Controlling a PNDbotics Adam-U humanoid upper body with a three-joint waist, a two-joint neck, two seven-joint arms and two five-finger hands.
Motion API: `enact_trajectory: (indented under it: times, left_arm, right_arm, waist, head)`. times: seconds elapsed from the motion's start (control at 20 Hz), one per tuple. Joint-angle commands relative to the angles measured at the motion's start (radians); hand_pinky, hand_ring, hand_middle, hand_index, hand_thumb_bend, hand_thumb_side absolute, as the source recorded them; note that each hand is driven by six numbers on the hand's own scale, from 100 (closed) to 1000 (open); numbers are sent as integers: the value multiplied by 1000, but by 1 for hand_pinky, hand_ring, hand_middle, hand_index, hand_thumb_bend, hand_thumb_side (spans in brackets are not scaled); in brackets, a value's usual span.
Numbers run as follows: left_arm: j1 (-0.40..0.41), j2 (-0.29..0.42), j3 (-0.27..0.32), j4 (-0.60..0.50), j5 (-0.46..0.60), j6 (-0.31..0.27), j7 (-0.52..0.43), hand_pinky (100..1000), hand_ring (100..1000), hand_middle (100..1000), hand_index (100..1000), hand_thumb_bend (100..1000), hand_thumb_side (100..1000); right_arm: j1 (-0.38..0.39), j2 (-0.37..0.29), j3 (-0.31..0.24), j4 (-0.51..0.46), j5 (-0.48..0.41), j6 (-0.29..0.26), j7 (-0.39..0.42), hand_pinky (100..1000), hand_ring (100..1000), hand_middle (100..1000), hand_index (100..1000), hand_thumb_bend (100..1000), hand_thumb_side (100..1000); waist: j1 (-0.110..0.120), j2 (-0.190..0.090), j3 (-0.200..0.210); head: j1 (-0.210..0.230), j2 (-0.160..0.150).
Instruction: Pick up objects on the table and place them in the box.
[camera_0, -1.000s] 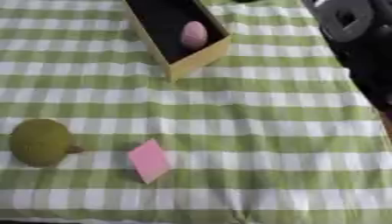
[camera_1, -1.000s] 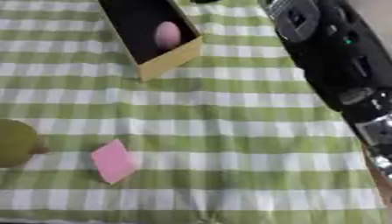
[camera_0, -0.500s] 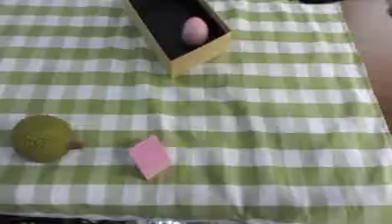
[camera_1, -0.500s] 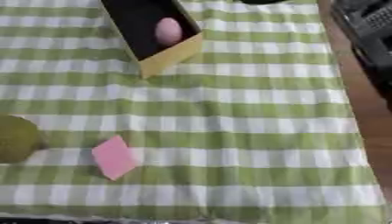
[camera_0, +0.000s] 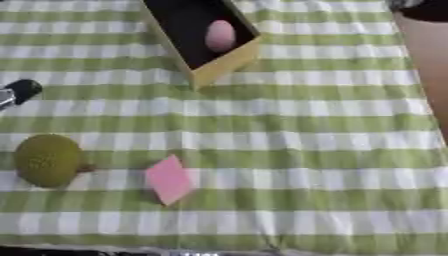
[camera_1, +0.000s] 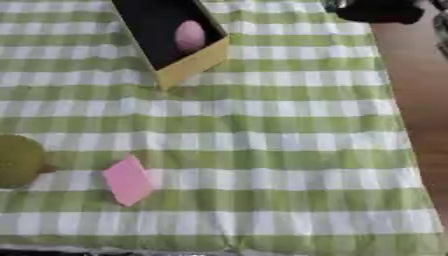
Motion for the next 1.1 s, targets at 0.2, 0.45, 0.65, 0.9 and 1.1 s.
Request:
enact_trajectory:
  times: [0.2,0.45,0.65,0.9,1.1]
  left_arm:
    - [4,108,-21,-15,31,-5,-149,905,851,830,919,629,535]
    - [43,144,-30,-15,53,-17,-229,909,847,817,916,674,533]
    - [61,176,-45,-15,76,-29,-273,912,849,823,916,703,489]
    - [63,186,-69,-15,57,-29,-331,924,858,827,909,732,394]
    - [60,184,-85,-15,27,-20,-375,927,860,829,910,736,369]
  right_arm:
    - [43,-21,-76,-18,9,-6,-94,892,851,772,875,100,300]
    - [81,-17,-95,-18,16,-1,-129,892,849,771,875,100,312]
    - [97,-12,-104,-18,15,7,-142,891,845,766,874,100,328]
    - [104,3,-123,-18,6,18,-174,892,839,760,874,100,338]
    - [109,9,-130,-18,0,23,-191,892,837,758,874,100,358]
  waist:
    - [22,-23,-5]
    - [29,-23,-5]
    - [36,-24,-2]
    - [38,-23,-8]
    - [39,-22,-12]
  head:
    - [14,2]
    - [12,2]
    - [13,3]
    - [17,5]
    - [20,5]
